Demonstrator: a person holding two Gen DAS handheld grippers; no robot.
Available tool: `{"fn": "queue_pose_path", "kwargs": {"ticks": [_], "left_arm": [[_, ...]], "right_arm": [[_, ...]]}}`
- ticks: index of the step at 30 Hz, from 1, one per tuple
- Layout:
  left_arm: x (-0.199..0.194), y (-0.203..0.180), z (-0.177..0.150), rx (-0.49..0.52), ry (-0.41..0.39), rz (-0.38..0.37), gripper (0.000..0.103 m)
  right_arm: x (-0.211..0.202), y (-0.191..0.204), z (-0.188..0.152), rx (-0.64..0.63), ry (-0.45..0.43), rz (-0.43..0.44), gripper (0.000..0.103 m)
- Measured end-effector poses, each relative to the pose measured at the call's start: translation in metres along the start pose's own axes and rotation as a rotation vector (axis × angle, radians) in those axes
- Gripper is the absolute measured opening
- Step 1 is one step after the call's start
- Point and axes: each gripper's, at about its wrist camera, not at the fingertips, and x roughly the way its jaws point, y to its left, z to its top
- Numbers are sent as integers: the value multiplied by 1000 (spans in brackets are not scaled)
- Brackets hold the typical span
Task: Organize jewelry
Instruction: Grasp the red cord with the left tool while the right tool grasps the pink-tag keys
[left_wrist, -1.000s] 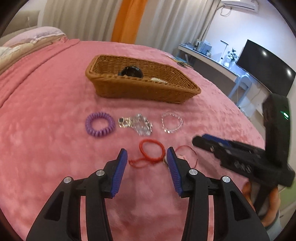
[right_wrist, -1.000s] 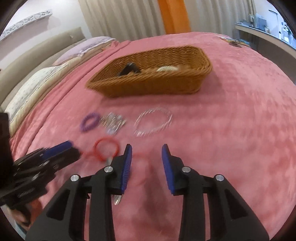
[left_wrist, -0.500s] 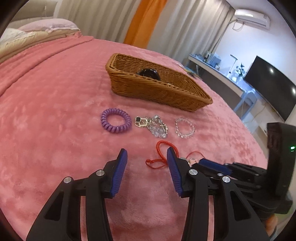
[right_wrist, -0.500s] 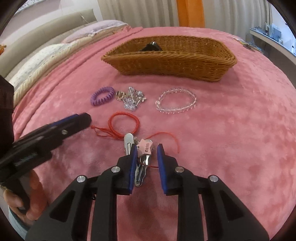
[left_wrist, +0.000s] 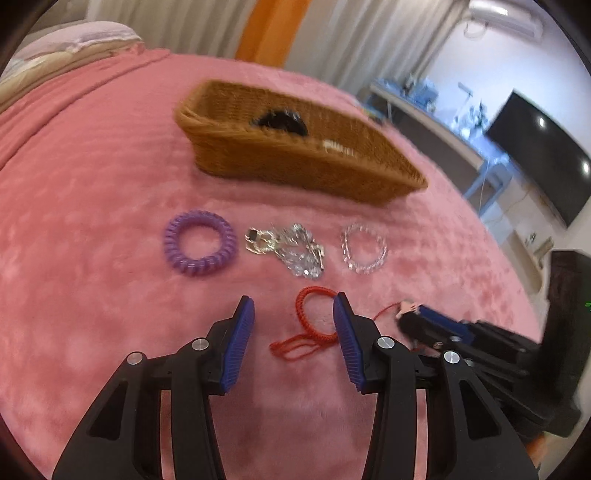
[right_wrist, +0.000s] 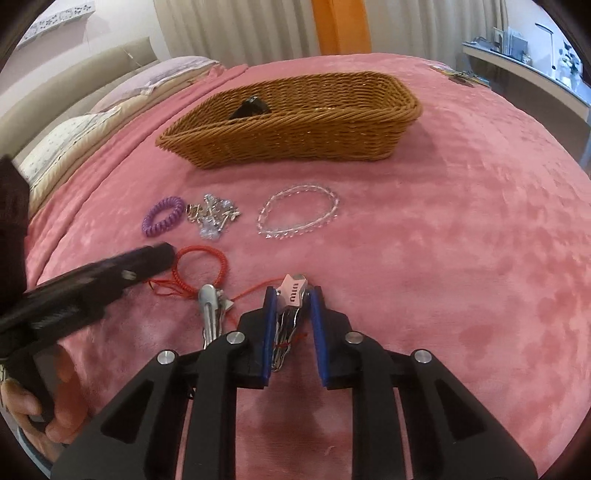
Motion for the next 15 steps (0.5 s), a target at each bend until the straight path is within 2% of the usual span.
{"fn": "queue_pose_path", "kwargs": {"ticks": [2,4,6,10,15], "left_arm": [[11,-7,2,34,18,27,42],[13,-12,2,65,20,46,34],[15,-15,-1,85,28,75,3],[6,-14,-7,84,-1,55,2],[-19,-4,-15,39,-95,27,2]], "right_arm": [[2,-4,2,12,8,19,16],[3,-4,3,11,14,27,17],[5,-1,5,-4,16,12,17],[7,13,5,-69,14,-48,17],[-2,16,2,-88,-38,-22,16]]}}
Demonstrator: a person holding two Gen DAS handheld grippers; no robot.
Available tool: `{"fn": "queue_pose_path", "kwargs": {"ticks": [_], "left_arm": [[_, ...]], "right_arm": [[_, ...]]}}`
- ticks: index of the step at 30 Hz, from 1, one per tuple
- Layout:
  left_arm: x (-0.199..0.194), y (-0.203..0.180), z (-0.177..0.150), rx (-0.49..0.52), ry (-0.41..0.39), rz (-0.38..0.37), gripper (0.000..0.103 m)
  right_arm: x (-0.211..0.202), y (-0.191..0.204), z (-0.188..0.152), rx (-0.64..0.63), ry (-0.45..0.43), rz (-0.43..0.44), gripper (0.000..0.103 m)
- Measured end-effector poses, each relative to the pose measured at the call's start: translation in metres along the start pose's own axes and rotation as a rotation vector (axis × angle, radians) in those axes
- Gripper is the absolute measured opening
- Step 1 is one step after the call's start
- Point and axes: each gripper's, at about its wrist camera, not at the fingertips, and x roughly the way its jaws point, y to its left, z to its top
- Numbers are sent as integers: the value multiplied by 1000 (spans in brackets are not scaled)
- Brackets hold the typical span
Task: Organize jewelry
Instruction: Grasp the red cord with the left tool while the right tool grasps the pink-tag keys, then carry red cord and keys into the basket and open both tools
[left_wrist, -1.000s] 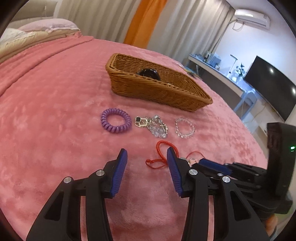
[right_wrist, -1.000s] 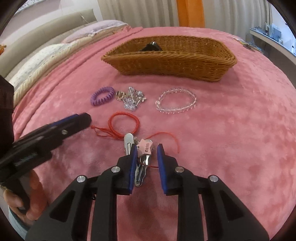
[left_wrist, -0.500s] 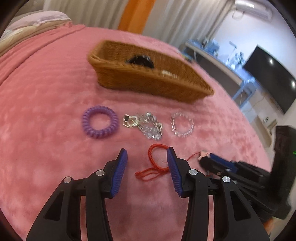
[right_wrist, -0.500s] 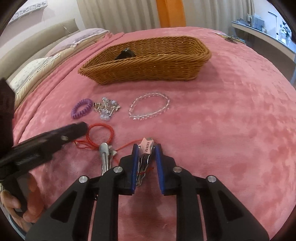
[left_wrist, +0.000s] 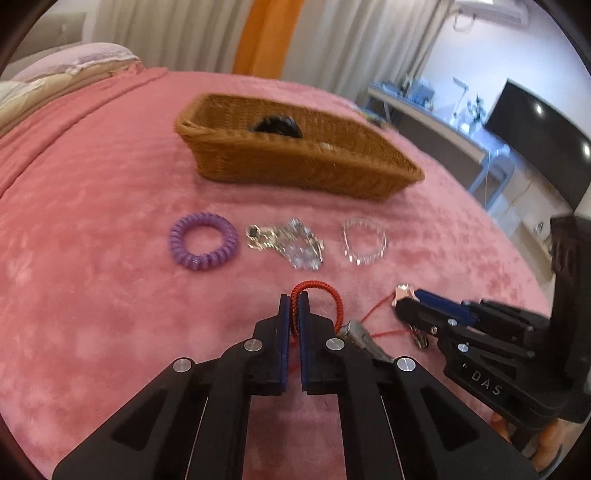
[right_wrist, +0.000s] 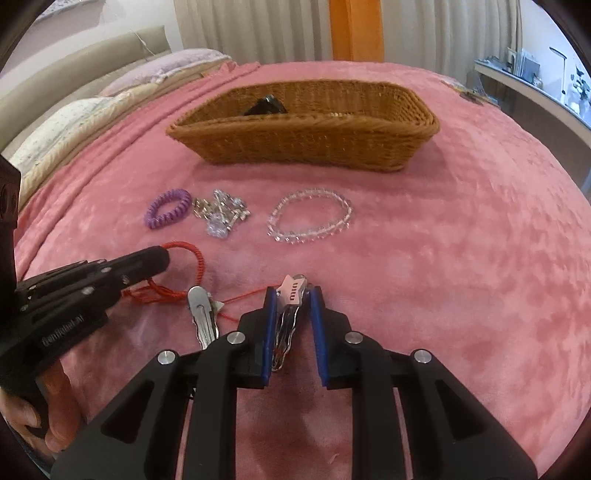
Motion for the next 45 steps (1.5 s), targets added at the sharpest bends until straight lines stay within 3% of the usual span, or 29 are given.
{"fn": "queue_pose_path", "kwargs": {"ticks": [5,8,13,15,23,29,32,36,45], "left_arm": [[-22,8,1,-40,-108,-39,2],[-36,10,3,-52,-164,-70,2],[-54,4,13,-54,-202,-75,2],[-66,-4,22,-25,-216,-65,2],[-98,-33,93,65,-316,-17,2],[-62,-30,142,56,-371,39,2],[-23,-19,157,27,-363,66,2],[22,2,160,-17,-334,88,2],[76,26,151,2,-230,123,2]], "right_arm": [[-39,-6,-6,17,-208,27,16],[-48,-11,-7,48,-267,33,16],[-63,-18,-3,74,-320,43,16],[-67,-17,4,68,-315,11,16],[-87,-21,71,23,-331,-3,16],[-59,-30,131,1,-355,-31,16],[-29,-30,152,-12,-321,-30,16],[14,-32,165,2,-279,-33,16],[84,-46,162,39,-165,-10,16]]}}
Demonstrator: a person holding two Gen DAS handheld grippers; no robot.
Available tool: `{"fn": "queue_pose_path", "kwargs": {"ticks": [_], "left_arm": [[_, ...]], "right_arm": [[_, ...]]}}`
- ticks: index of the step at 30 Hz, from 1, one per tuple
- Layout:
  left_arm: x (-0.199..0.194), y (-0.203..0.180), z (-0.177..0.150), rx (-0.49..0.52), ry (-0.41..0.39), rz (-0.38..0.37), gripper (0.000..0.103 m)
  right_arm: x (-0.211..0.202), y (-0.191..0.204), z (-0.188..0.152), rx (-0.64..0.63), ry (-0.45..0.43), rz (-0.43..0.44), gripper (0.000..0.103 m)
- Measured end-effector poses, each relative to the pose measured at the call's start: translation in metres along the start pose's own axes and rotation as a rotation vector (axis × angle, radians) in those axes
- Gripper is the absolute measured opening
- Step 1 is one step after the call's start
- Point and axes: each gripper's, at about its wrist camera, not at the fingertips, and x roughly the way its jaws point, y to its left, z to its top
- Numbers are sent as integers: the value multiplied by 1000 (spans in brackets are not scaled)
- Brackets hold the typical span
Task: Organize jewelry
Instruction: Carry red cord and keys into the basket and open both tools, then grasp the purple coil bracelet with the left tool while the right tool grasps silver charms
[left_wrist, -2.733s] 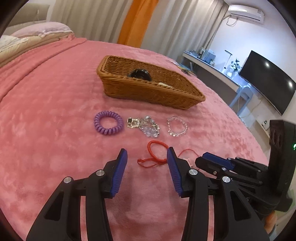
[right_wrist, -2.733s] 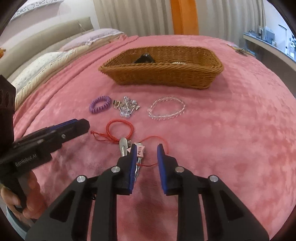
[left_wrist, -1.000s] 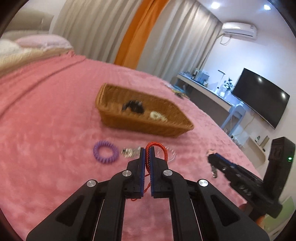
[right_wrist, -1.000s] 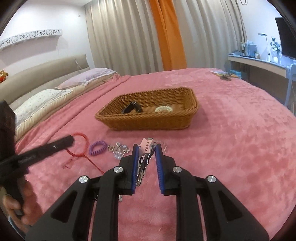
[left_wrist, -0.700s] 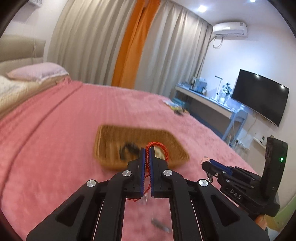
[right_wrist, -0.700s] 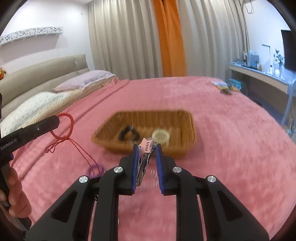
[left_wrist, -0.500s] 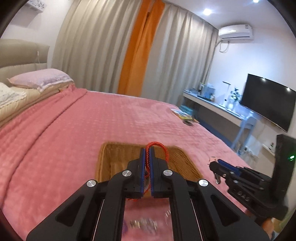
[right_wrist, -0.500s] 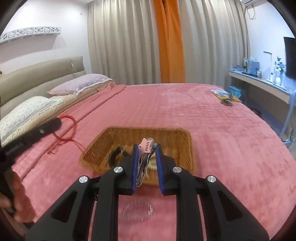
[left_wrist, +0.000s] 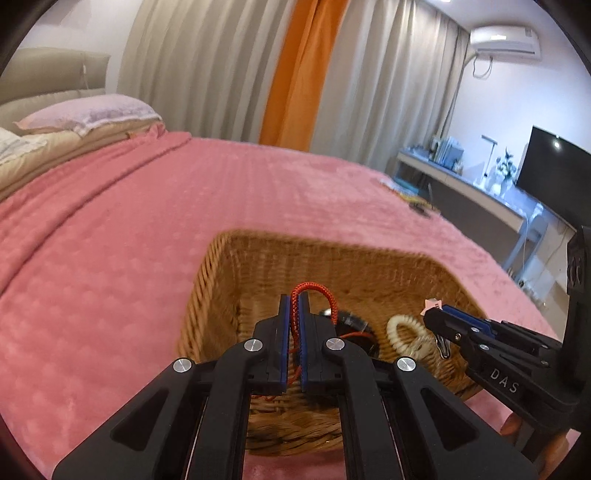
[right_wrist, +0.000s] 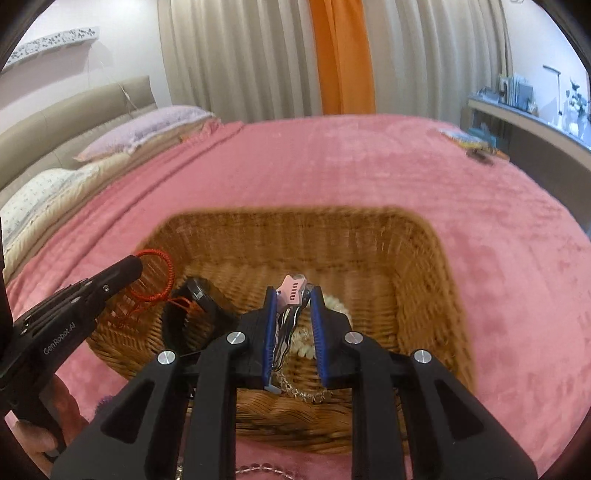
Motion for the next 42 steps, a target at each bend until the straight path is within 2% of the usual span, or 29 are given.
{"fn": "queue_pose_path", "kwargs": {"ticks": [5,7,8,9,10,11,12,14,17,24,27,32,37,39,40,42], "left_arm": [[5,-1,-1,15,18,2,3],[4,2,-1,3,19,-1,11],[3,3,0,-4,16,-2,18],[3,4,0,-9,13,-3,28],[-1,6,1,-20,4,-8,33],[-4,7,2,-27,-7,-11,39],[-7,9,3,-31,-18,-12,40],[-14,10,6,-41,-37,-15,41],[-24,18,7,-86,-51,-23,48],[-67,32,-1,-148,-89,-35,48],[-82,38,-11,-149,-93,-16,58],[-87,47,-32,-133,-25,70,59],[-86,49,-54,-65,89,154,59],[-84,51,-63,-26,132,228,58],[-84,53,-67,-20,143,232,58],[-85,56,-69,-37,154,194,58]], "right_arm": [[1,-9,4,34,7,21,17],[1,-13,6,59,12,51,17],[0,-16,6,68,12,59,18],[0,-18,5,71,13,60,24],[-1,-18,4,70,11,54,29],[-2,-20,5,69,8,53,39],[-5,-20,4,62,-8,50,44],[-10,-17,2,47,-28,37,44],[-22,-12,-1,31,-70,12,43],[-78,2,-24,-30,-154,-38,44],[-93,6,-42,-42,-157,-82,47],[-95,10,-70,-43,-95,-70,47],[-89,15,-88,-36,-30,-48,47],[-87,17,-91,-39,-12,-33,47],[-87,18,-93,-44,-7,-36,47],[-83,20,-97,-51,11,-46,47]]}}
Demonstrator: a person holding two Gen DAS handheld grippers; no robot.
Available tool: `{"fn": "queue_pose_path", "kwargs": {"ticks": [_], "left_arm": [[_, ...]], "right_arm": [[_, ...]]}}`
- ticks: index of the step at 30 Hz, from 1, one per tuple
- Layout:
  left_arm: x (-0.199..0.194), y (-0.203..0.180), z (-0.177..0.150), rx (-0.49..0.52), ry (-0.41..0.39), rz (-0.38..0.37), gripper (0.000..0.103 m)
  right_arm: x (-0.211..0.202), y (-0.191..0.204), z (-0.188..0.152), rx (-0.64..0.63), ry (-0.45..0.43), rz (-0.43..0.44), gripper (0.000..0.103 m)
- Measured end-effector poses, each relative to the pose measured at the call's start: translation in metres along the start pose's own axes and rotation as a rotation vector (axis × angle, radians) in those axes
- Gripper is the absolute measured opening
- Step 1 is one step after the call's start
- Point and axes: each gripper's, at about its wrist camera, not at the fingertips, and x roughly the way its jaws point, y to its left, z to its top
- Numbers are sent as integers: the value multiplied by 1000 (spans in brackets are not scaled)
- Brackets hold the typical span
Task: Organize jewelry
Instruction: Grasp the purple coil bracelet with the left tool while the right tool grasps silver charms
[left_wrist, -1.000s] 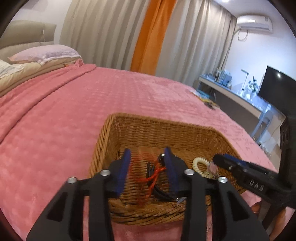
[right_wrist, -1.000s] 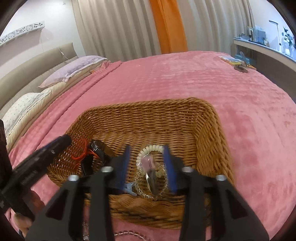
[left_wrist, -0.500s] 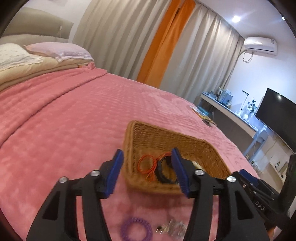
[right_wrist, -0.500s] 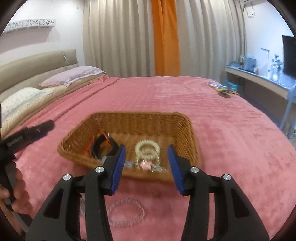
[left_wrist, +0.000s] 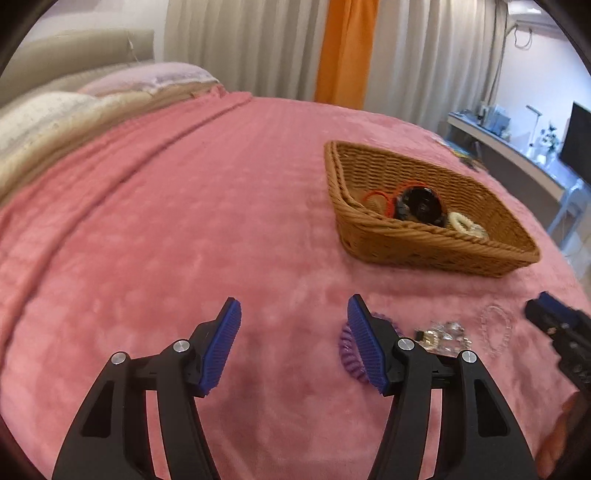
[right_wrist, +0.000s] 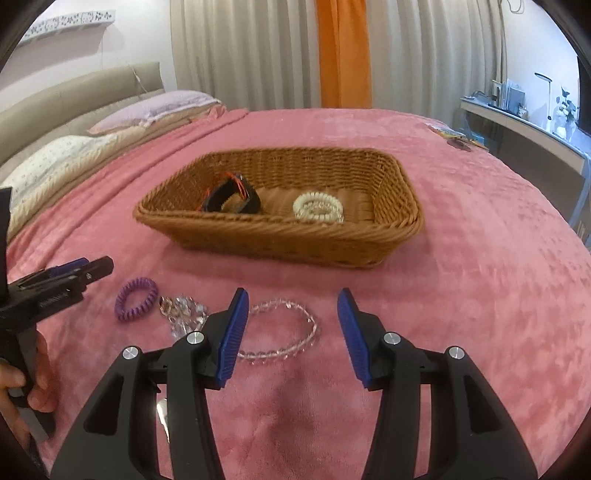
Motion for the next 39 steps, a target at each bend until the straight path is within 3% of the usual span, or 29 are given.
{"fn": "queue_pose_path", "kwargs": {"ticks": [8,21,26,29,32,39], "left_arm": [[5,-11,-11,69,33,-37,58],[14,-14,-14,57,68,-14,57],[13,-15,-14,63,67,-14,57],[13,-17,-14,74,64,-11,52],[14,-17,-14,74,69,-12,50],[17,-11,-14,42,86,-35,46]], "right_arm": [[16,0,-6,0,78,-6,47],[20,-6,-7,28,102,10,47],[15,-5,-6,25,74,20,47],[-1,7,-3,-18,7,58,47],[1,26,0,-36,55,154,47],[23,69,2,-132,141,121,31]]}}
